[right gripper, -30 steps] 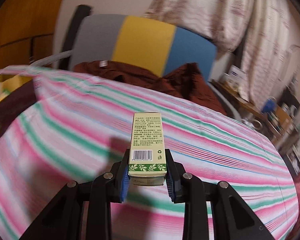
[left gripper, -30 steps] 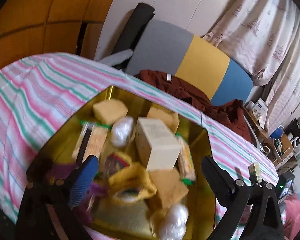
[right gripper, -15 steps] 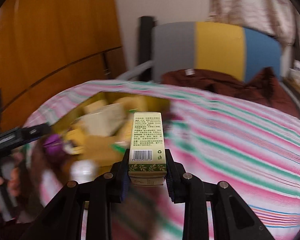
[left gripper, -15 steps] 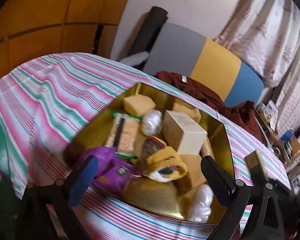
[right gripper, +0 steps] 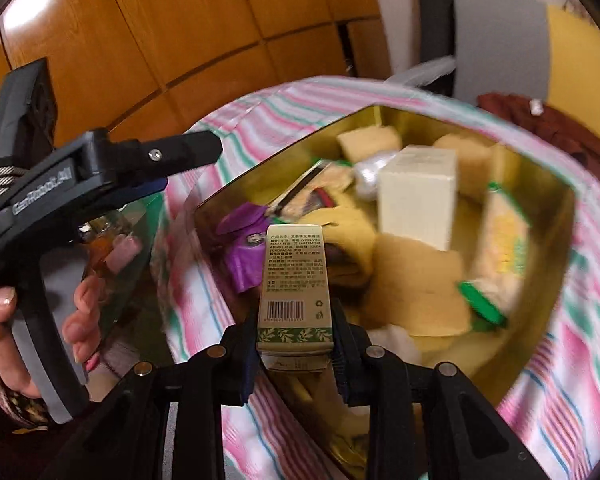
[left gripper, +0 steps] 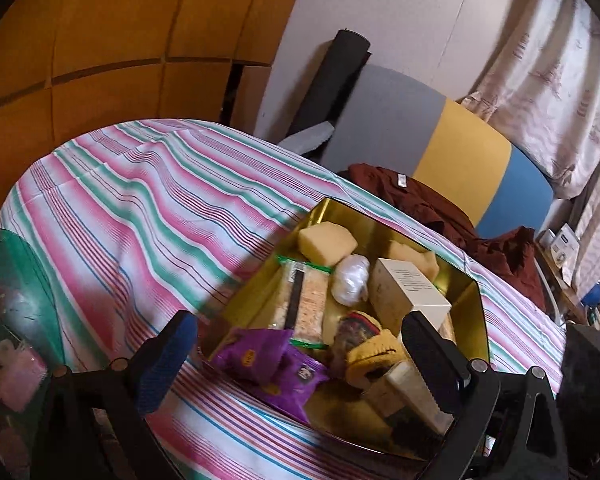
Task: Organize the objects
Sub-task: 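Carry the green-labelled box over the gold tray and release it with the right tool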
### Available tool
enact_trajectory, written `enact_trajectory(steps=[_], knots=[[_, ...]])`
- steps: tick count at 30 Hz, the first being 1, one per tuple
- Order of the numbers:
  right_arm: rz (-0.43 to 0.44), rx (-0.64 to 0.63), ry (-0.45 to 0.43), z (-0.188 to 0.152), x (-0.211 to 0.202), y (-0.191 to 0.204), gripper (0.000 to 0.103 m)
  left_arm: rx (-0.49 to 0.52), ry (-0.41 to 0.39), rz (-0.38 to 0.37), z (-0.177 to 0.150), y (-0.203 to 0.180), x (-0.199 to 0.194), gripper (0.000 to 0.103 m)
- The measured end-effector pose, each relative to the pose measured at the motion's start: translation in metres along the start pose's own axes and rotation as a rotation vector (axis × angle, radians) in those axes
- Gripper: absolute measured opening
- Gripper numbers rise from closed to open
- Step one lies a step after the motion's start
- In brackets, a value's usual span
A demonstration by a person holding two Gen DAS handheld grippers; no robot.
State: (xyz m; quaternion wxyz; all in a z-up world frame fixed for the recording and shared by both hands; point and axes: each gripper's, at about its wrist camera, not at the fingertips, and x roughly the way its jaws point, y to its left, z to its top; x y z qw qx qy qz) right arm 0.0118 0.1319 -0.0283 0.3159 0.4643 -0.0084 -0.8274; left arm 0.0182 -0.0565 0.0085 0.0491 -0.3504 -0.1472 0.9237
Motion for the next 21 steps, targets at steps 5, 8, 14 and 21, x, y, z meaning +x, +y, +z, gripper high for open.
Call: enact_trajectory(steps=[5, 8, 14, 21], knots=[[-0.121, -0.006, 0.000, 0.001, 0.001, 0.000, 0.042, -0.007, 0.009, 0.019, 0.000, 0.002, 0.001, 0.103], [-0.179, -0.001, -0.037, -0.005, -0.014, 0.001, 0.046, 0.008, 0.006, 0.046, -0.002, 0.001, 0.003, 0.103], [-0.301, 0.035, -0.048, -0.012, -0.025, -0.001, 0.047, 0.077, 0.019, 0.102, -0.009, -0.010, 0.007, 0.103], [-0.380, 0.066, -0.044, -0.016, -0.027, -0.007, 0.047, 0.130, 0.021, 0.119, -0.016, -0.019, 0.005, 0.103]])
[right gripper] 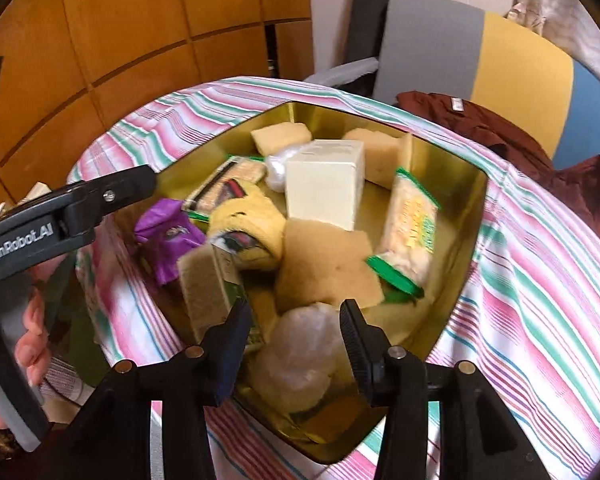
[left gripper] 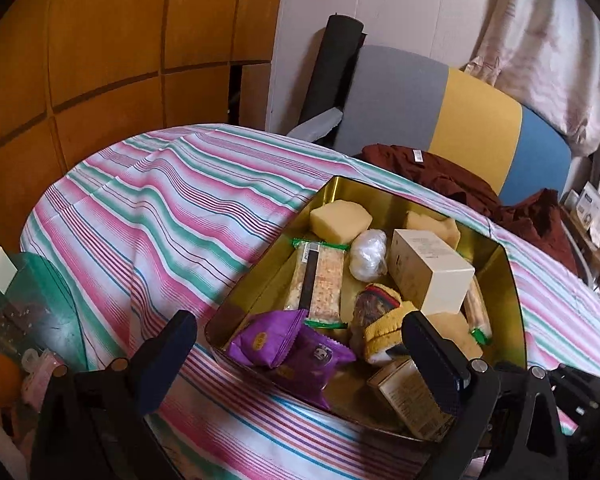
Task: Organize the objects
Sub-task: 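Carry the green-labelled box over the gold tray and release it with the right tool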
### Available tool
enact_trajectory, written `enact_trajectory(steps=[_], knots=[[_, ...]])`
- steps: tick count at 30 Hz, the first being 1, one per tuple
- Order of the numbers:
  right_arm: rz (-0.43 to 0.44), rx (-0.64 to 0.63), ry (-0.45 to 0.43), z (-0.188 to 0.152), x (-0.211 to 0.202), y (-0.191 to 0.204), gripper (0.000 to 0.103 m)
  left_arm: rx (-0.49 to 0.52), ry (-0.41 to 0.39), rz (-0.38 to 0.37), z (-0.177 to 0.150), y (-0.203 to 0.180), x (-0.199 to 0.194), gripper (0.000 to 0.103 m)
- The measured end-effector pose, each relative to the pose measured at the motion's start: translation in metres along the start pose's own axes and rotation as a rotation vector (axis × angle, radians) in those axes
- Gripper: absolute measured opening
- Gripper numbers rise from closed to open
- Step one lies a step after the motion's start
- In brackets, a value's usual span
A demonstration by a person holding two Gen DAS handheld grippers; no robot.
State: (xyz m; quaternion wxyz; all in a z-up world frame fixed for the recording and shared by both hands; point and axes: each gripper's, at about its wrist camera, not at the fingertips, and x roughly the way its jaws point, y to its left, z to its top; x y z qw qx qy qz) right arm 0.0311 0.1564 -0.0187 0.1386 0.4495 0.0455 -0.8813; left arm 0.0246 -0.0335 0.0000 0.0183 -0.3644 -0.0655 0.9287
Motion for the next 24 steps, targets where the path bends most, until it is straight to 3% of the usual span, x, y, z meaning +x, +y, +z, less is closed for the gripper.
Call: enact_trajectory(steps=[6, 12, 17, 19, 22, 24], knots=[[-0.016, -0.011, -0.009, 0.000, -0.004, 0.003, 0.047, -0.002, 0.006, 0.016, -0.003, 0.004, -0.001, 0.103], [0.007, -0.039, 0.036, 0.000, 0.005, 0.009, 0.047, -0.014, -0.023, 0.064, 0.001, 0.017, -0.008, 0.103], [-0.079, -0.105, 0.071, 0.006, 0.026, 0.015, 0.046, -0.013, -0.044, 0.083, 0.004, 0.021, -0.013, 0.103], [-0.108, -0.068, 0.074, 0.010, 0.029, 0.006, 0.047, -0.004, -0.046, 0.084, 0.003, 0.020, -0.014, 0.103], [0.028, 0.083, -0.009, 0.016, 0.008, -0.018, 0.046, 0.016, -0.069, 0.108, 0.003, 0.017, -0.017, 0.103], [0.024, 0.124, -0.053, 0.023, -0.001, -0.028, 0.046, 0.020, -0.084, 0.130, 0.003, 0.015, -0.018, 0.103]])
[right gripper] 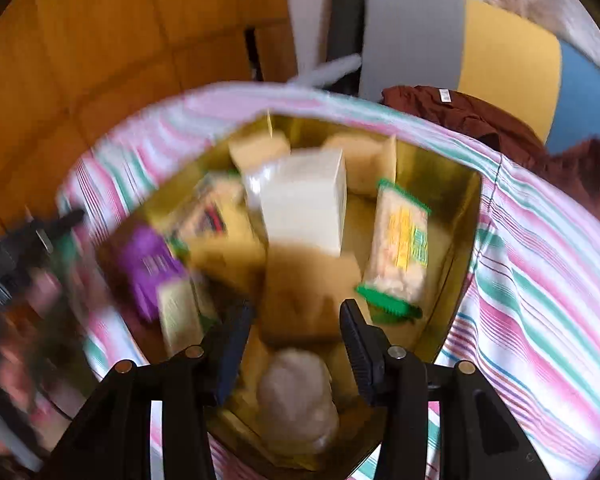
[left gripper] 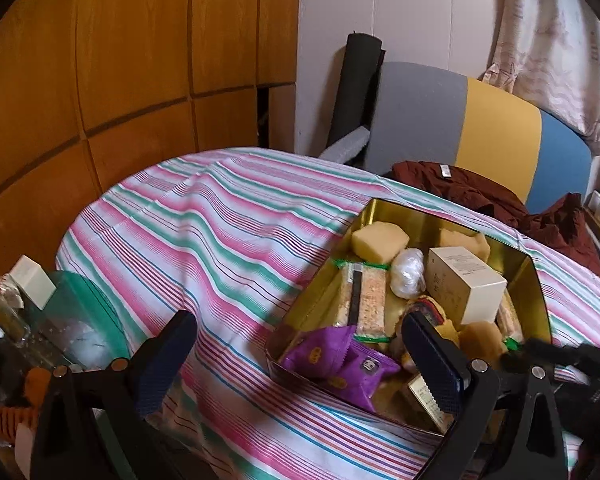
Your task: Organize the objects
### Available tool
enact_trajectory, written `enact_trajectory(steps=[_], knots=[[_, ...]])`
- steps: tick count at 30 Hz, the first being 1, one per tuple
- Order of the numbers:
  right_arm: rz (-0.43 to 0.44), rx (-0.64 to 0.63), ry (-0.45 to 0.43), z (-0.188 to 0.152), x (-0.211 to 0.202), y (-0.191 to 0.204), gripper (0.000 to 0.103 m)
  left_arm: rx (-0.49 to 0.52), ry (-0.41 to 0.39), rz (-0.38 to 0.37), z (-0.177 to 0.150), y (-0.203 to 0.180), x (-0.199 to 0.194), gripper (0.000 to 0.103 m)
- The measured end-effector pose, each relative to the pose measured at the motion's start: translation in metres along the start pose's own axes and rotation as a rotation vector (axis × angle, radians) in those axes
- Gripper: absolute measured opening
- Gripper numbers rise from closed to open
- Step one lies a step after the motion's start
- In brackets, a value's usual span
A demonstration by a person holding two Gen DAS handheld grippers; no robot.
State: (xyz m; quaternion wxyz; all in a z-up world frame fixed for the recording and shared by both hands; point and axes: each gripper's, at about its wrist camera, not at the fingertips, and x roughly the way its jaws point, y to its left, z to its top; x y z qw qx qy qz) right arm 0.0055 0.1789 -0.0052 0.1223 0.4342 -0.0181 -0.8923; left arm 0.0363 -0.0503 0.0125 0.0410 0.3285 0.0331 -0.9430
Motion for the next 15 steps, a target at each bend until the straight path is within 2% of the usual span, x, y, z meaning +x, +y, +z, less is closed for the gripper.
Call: enact_trajectory(steps=[3, 4, 5, 7, 10, 15], knots=[[-0.037, 0.014, -0.024, 0.014, 0.003, -0.007, 0.046, 0.016, -0.006, 0.024, -0.001, -0.006, -0.002, 0.103], [-0.029, 0.027, -0.026, 0.018, 0.006, -0.010, 0.043, 0.026, -0.007, 0.031, -0.002, -0.008, -0.002, 0.103], [-0.011, 0.044, -0.019, 0.022, 0.012, -0.012, 0.035, 0.037, -0.007, 0.042, -0.003, -0.011, -0.003, 0.103], [0.010, 0.070, 0.018, 0.029, 0.028, -0.014, 0.030, 0.055, -0.006, 0.054, -0.004, -0.016, -0.004, 0.103], [-0.049, 0.068, 0.081, 0.030, 0.053, -0.011, 0.029, 0.063, 0.001, 0.039, -0.006, -0.020, -0.006, 0.103], [0.004, 0.092, 0.078, 0.012, 0.043, -0.006, 0.029, 0.064, 0.013, 0.022, -0.009, -0.025, -0.007, 0.103]])
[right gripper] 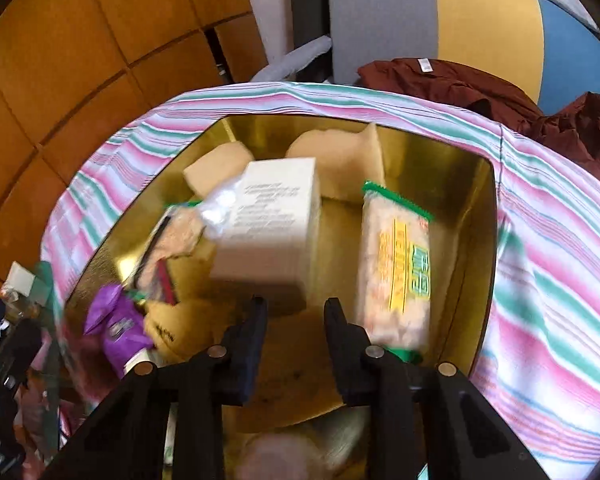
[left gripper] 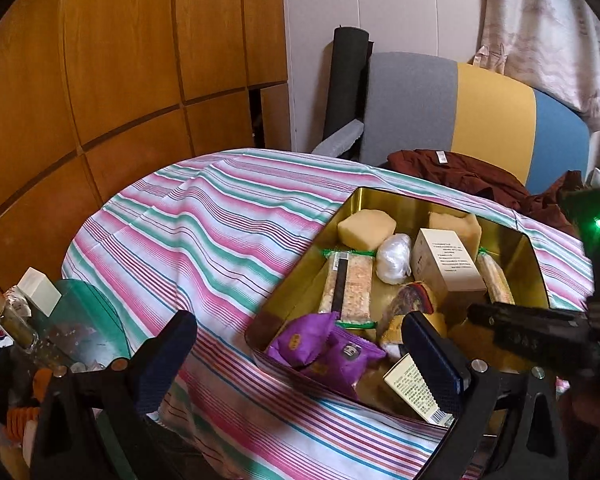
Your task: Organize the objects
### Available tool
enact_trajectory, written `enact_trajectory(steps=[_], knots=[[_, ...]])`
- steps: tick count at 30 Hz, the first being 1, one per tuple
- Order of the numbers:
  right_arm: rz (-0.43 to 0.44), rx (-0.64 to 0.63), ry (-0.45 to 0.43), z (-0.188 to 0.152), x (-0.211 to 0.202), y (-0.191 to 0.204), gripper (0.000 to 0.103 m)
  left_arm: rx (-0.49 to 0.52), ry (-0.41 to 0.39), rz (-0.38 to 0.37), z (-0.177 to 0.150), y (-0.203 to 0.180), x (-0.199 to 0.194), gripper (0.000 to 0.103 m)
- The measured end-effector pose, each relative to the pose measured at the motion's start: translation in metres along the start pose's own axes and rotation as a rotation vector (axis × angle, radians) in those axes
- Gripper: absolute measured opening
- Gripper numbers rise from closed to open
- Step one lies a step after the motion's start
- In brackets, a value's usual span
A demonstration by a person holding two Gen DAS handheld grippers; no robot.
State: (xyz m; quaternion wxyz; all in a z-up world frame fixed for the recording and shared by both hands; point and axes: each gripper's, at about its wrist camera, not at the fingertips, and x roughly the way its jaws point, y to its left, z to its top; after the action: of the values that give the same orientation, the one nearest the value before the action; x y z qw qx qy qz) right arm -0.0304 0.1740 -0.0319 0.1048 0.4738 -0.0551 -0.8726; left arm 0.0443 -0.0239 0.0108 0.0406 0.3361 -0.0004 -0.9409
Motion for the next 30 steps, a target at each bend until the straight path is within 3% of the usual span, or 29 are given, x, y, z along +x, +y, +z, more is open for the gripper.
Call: enact_trajectory(steps=[4, 11, 19, 21, 23, 30], knots=[[-0.033, 0.016, -0.048, -0.010, -0.026, 0.002, 0.032, -0.002, 0.011, 0.003, -0.004, -0.004, 0.001, 0.103], [-0.137, -0.016, -0.065, -0.013, -0.045, 0.005, 0.043, 0.052, 0.054, 0.010, -0.007, -0.018, 0.001, 0.103], [-0.198, -0.020, -0.089, -0.016, -0.058, 0.015, 0.047, 0.056, 0.102, 0.020, -0.005, -0.015, 0.003, 0.103], [-0.194, -0.016, -0.109, -0.016, -0.064, 0.019, 0.052, 0.044, 0.113, 0.030, -0.003, -0.010, 0.004, 0.103], [-0.197, -0.020, -0.136, -0.016, -0.071, 0.025, 0.066, 0.032, 0.120, 0.038, -0.002, -0.006, 0.004, 0.103], [-0.273, -0.007, -0.161, -0.015, -0.078, 0.042, 0.068, 0.015, 0.133, 0.070, 0.002, 0.005, 0.006, 0.103]])
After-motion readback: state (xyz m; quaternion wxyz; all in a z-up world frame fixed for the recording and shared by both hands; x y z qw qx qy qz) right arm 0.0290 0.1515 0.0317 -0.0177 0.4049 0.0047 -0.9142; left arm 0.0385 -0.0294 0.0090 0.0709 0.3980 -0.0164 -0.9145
